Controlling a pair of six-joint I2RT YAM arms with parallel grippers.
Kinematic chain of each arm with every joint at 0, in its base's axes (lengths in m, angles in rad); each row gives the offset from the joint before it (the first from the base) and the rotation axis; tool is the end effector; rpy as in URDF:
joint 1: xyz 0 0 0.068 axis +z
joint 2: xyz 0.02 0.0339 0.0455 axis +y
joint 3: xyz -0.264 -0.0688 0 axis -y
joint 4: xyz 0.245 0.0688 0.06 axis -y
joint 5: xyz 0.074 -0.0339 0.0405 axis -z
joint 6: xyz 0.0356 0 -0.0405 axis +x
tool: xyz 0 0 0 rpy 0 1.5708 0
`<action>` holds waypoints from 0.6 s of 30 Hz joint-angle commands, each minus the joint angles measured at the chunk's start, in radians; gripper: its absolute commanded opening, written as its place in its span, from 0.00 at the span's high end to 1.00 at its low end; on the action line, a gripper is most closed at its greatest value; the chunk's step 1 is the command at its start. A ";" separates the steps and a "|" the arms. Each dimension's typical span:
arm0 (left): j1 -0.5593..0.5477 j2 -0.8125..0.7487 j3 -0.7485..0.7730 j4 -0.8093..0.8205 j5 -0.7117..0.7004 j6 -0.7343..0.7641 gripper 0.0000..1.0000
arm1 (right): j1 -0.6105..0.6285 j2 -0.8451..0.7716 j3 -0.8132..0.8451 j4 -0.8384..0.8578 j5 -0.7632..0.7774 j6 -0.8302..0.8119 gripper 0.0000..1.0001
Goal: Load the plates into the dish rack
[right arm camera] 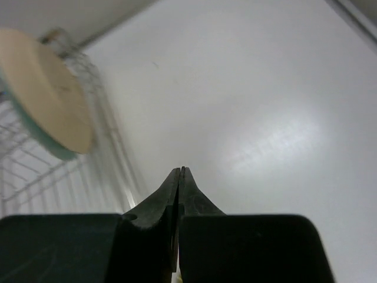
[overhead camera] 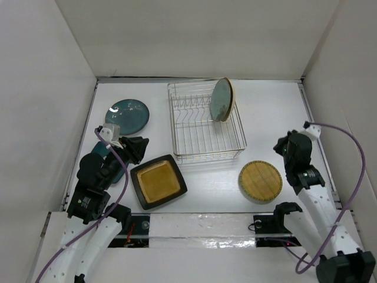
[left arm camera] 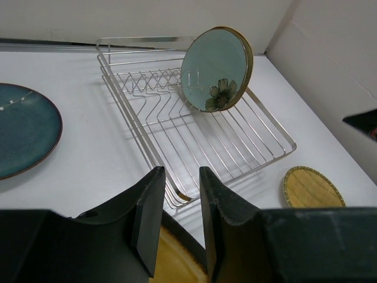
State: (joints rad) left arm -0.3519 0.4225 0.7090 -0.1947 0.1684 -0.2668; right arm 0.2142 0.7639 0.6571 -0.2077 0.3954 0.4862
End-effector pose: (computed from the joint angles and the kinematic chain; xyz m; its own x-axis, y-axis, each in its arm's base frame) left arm 0.0974 -0.0421 0.3585 -0.0479 -0.2593 -0.9646 0.5016 0.8289 -0.2477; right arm 0.1797 0.0251 0.2966 -0.1917 0.3996 -0.8964 0.2842 0.8968 0.3390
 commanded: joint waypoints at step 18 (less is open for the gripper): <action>0.001 -0.039 0.014 0.026 0.002 0.005 0.73 | -0.153 0.211 -0.286 0.048 -0.497 0.252 0.97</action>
State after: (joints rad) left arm -0.3519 0.3901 0.7090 -0.1955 0.1715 -0.2668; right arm 0.0547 0.9218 0.3450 -0.2462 -0.0830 0.7246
